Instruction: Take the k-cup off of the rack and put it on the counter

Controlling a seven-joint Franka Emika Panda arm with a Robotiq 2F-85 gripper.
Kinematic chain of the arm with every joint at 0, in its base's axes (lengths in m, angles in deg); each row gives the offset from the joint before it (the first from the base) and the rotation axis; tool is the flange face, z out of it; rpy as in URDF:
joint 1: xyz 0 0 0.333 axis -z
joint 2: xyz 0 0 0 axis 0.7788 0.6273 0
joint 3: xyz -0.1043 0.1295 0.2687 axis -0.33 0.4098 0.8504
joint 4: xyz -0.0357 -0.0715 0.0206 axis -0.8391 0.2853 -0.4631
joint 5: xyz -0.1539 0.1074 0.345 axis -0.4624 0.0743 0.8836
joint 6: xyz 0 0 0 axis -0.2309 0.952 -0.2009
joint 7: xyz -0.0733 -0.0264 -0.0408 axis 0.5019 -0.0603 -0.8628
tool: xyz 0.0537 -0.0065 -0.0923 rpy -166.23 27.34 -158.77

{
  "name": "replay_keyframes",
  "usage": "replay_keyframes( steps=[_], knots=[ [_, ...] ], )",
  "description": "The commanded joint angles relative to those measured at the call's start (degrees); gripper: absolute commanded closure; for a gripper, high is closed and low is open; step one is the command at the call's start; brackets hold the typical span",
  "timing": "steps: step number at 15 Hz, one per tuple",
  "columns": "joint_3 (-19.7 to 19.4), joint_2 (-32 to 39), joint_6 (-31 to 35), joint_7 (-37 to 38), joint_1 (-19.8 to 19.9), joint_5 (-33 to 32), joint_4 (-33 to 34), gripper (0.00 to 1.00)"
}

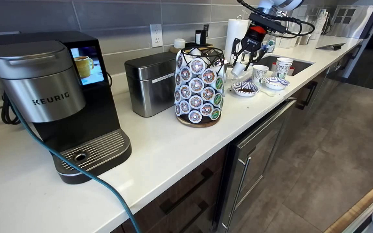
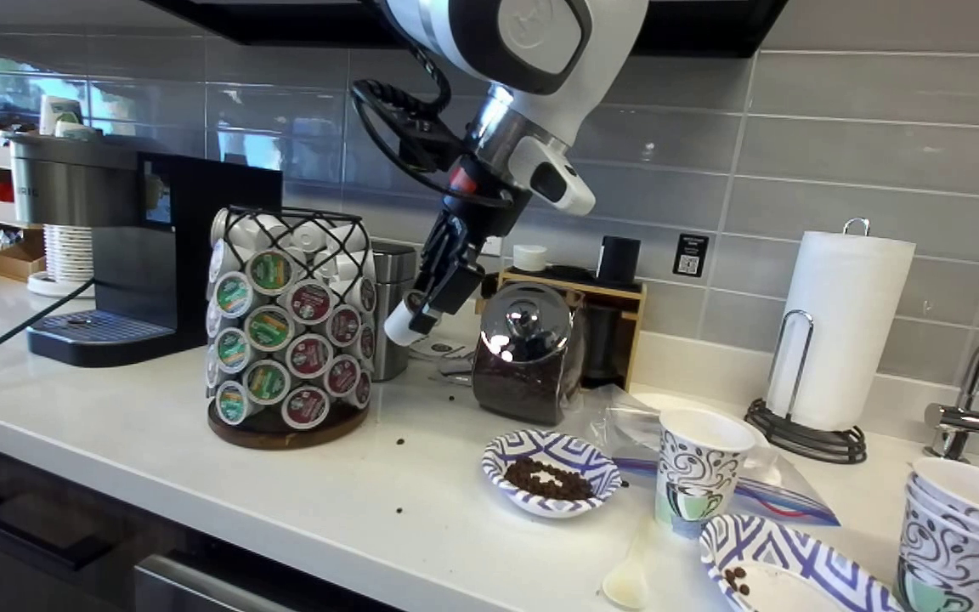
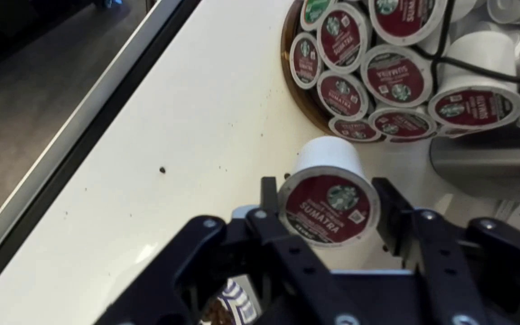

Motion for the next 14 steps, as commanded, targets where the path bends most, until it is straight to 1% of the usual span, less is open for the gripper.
replay_keyframes(
  steps=[1, 2, 3, 4, 11, 12, 14],
  knots=[
    [1.6, -3.5, 9.7, -2.5, -1.0, -3.4, -6.0, 0.71],
    [2.0, -3.7, 11.1, -2.5, -1.2, -3.9, -6.7, 0.71],
    [2.2, -1.5, 7.6, -1.2, -0.2, -2.6, -2.8, 0.71],
    [2.5, -1.6, 8.2, -1.3, -0.3, -2.7, -3.2, 0.46],
    [2.5, -1.6, 8.2, -1.3, 0.1, -2.6, -3.0, 0.46],
    [2.6, -1.5, 8.3, -1.3, -0.2, -3.1, -3.1, 0.71],
    [2.6, -2.0, 9.9, -0.8, -1.1, -5.3, -4.4, 0.71]
  ],
)
